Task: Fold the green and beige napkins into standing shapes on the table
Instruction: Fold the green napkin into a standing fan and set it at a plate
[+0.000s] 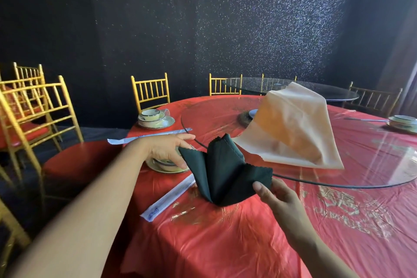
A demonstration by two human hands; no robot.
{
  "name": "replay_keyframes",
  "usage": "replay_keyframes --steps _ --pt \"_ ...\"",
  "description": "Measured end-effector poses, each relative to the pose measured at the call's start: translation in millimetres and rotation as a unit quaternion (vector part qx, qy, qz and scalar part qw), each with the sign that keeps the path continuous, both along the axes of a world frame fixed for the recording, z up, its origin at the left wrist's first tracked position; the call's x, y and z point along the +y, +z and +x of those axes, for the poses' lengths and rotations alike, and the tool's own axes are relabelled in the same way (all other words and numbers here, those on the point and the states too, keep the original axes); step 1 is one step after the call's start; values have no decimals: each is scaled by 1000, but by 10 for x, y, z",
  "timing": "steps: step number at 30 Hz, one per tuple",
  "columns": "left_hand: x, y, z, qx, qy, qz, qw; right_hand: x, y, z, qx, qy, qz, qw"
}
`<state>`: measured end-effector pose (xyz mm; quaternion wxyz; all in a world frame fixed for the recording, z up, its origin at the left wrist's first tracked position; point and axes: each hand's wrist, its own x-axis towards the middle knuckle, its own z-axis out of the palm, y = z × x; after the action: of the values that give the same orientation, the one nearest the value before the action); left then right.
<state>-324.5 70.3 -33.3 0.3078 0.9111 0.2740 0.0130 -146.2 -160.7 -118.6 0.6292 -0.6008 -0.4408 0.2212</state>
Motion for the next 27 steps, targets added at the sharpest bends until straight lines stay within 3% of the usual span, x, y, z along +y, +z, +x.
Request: replay_keyframes --steps 6,9,12,15,19,27 --pt "37 27 177 87 -16 111 990 18 -27 8 -8 -13 -14 1000" --pt "82 0 177 87 -2 160 983 21 -33 6 5 -15 -11 1000" --pt "116 -22 86 29 22 145 989 3 -16 2 14 -18 -4 1000" --pt "131 -12 -70 -69 74 70 992 -8 -6 11 15 -21 2 1000" --pt "123 -55 -183 -174 133 -2 976 -9 1 6 10 -27 6 1000" --pt "64 -204 -129 -246 193 -13 950 -41 3 -6 0 -30 0 1000"
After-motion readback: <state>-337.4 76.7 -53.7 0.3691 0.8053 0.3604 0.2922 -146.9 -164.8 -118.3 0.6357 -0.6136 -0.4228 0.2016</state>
